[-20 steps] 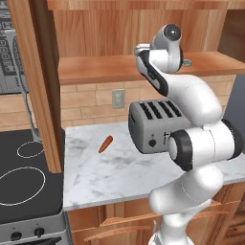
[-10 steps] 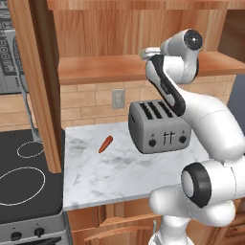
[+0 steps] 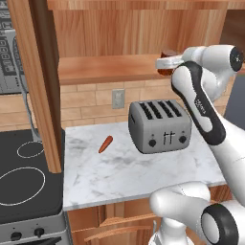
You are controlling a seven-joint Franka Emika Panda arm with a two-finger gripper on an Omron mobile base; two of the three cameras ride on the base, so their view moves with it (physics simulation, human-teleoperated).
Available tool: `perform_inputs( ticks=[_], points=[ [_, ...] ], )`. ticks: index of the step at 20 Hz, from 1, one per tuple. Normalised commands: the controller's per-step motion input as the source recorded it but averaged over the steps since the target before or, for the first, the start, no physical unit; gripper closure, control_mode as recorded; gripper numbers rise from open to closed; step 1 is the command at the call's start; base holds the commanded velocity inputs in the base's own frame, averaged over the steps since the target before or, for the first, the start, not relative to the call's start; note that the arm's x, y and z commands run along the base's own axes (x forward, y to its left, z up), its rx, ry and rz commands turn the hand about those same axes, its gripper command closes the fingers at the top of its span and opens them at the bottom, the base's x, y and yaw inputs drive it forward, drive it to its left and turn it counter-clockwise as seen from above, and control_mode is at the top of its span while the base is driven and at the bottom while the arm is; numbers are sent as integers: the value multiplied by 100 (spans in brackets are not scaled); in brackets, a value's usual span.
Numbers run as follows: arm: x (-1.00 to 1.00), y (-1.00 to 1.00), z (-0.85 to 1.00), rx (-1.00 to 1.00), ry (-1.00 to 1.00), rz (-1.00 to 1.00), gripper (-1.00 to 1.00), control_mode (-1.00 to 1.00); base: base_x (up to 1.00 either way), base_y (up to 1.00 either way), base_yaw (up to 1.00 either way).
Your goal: Restock the canned food cabinet by taking the new fresh canned food from the counter and placing it in the cabinet. Then, take the old canned food from the cabinet and place it on the counter.
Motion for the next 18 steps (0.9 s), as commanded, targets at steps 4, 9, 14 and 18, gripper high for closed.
perform_inputs(
  ticks=[4, 9, 14, 18],
  points=[
    [-100, 2, 1, -15, 11, 29, 100, -100, 0, 0, 0],
    [-99, 29, -44, -29, 23, 30, 100, -100, 0, 0, 0],
    [-54, 54, -97, -22, 24, 29, 100, -100, 0, 0, 0],
    [-7, 98, -100, -24, 30, 15, 100, -100, 0, 0, 0]
  ],
)
